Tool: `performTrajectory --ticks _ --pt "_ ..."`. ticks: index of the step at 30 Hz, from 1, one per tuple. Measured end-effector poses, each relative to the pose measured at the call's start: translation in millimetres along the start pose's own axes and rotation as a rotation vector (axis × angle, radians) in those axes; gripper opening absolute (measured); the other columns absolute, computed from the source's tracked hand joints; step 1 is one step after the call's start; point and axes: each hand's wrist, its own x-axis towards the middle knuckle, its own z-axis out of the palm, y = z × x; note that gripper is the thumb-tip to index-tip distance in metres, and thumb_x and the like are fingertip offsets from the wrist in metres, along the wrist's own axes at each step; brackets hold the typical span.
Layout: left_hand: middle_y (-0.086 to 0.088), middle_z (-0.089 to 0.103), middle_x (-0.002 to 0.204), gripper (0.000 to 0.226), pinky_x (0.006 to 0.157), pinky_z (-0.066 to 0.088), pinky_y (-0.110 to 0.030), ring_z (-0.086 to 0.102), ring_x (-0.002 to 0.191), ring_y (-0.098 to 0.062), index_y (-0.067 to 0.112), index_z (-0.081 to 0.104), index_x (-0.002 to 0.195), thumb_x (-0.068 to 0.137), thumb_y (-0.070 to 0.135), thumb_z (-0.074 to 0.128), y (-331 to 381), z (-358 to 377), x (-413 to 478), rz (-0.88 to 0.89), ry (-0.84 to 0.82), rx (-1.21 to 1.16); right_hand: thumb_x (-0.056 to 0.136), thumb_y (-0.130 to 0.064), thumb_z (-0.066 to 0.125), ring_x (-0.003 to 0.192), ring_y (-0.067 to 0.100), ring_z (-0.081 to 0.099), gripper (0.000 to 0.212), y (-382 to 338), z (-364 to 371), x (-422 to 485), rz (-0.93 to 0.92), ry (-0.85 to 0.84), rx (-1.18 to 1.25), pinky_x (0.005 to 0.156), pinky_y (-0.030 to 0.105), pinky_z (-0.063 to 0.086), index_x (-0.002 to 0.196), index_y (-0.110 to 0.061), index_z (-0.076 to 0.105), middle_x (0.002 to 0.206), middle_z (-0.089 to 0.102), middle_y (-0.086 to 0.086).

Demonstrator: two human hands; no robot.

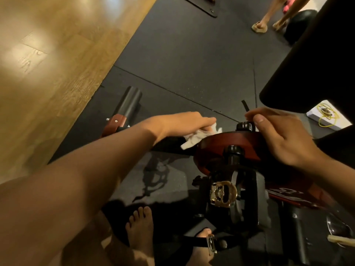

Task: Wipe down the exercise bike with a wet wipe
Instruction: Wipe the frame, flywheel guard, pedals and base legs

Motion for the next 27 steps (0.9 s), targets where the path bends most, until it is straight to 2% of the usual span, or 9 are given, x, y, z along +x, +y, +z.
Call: performTrajectory --ticks 3,5,8,11,13,15,17,23,27 --pt "0.001 0.059 0.072 0.052 0.081 0.042 -0.038 0.055 0.073 -0.017 0.022 0.055 0.066 0.097 0.057 0.031 22 7 0 -0.006 0.032 0.087 0.102 -0.040 0.029 0.101 0.011 0.056 0.044 -3 1 -1 0.021 0.031 0.003 0.087 0.031 0.045 0.118 -0.018 0.064 0.107 0.066 0.001" --pt "0.004 0.051 0.071 0.037 0.076 0.038 -0.037 0.048 0.069 -0.015 0.027 0.050 0.067 0.095 0.047 0.037 55 23 6 0.021 0.016 -0.140 0.102 -0.037 0.029 0.091 0.015 0.059 0.042 -4 1 -3 0.018 0.055 -0.009 0.080 0.036 0.046 0.108 -0.018 0.066 0.098 0.067 0.005" --pt "0.002 0.054 0.078 0.024 0.077 0.039 -0.031 0.051 0.075 -0.012 0.018 0.055 0.085 0.102 0.026 0.041 92 42 25 0.046 0.036 -0.403 0.098 -0.030 0.030 0.070 0.021 0.055 0.043 1 -1 -7 0.156 0.257 0.071 0.061 0.033 0.038 0.078 -0.008 0.061 0.074 0.059 0.008" --pt "-0.001 0.053 0.078 0.023 0.086 0.039 -0.031 0.048 0.076 -0.011 0.018 0.056 0.088 0.104 0.024 0.040 114 55 41 0.127 -0.019 -0.333 0.103 -0.022 0.031 0.075 0.000 0.055 0.035 8 -11 -28 0.367 0.403 0.285 0.066 0.014 0.038 0.091 -0.014 0.063 0.085 0.059 0.000" --pt "-0.001 0.057 0.079 0.024 0.096 0.037 -0.032 0.051 0.079 -0.012 0.020 0.057 0.083 0.101 0.029 0.044 121 52 46 0.120 -0.044 -0.276 0.106 -0.029 0.029 0.091 -0.005 0.056 0.036 16 -18 -46 0.350 0.235 0.260 0.079 0.013 0.042 0.112 -0.024 0.064 0.103 0.063 -0.006" --pt "-0.001 0.071 0.092 0.028 0.109 0.036 -0.035 0.062 0.097 -0.019 0.022 0.067 0.082 0.088 0.043 0.051 115 47 49 0.066 -0.035 -0.288 0.106 -0.038 0.031 0.103 0.007 0.059 0.034 21 -24 -59 0.279 0.042 0.150 0.089 0.026 0.048 0.127 -0.031 0.057 0.115 0.064 -0.005" --pt "-0.003 0.073 0.111 0.042 0.110 0.038 -0.036 0.062 0.115 -0.023 0.022 0.076 0.091 0.082 0.052 0.048 112 45 45 0.036 -0.032 -0.250 0.103 -0.041 0.037 0.104 0.013 0.061 0.034 25 -31 -70 0.228 -0.005 0.022 0.087 0.036 0.052 0.133 -0.034 0.051 0.117 0.065 -0.002" --pt "0.008 0.065 0.114 0.044 0.088 0.045 -0.025 0.063 0.094 -0.008 0.032 0.068 0.118 0.104 0.048 0.029 124 48 30 0.053 -0.059 -0.069 0.100 -0.041 0.035 0.110 0.020 0.057 0.038 37 -36 -102 0.202 0.031 -0.223 0.091 0.035 0.047 0.125 -0.023 0.057 0.119 0.064 0.003" --pt "0.003 0.064 0.098 0.037 0.096 0.042 -0.038 0.060 0.092 -0.015 0.030 0.063 0.094 0.101 0.054 0.035 123 49 30 -0.025 -0.008 -0.008 0.102 -0.044 0.025 0.089 0.024 0.058 0.039 19 -38 -72 0.257 -0.067 -0.340 0.076 0.038 0.048 0.104 -0.024 0.058 0.094 0.063 0.005"
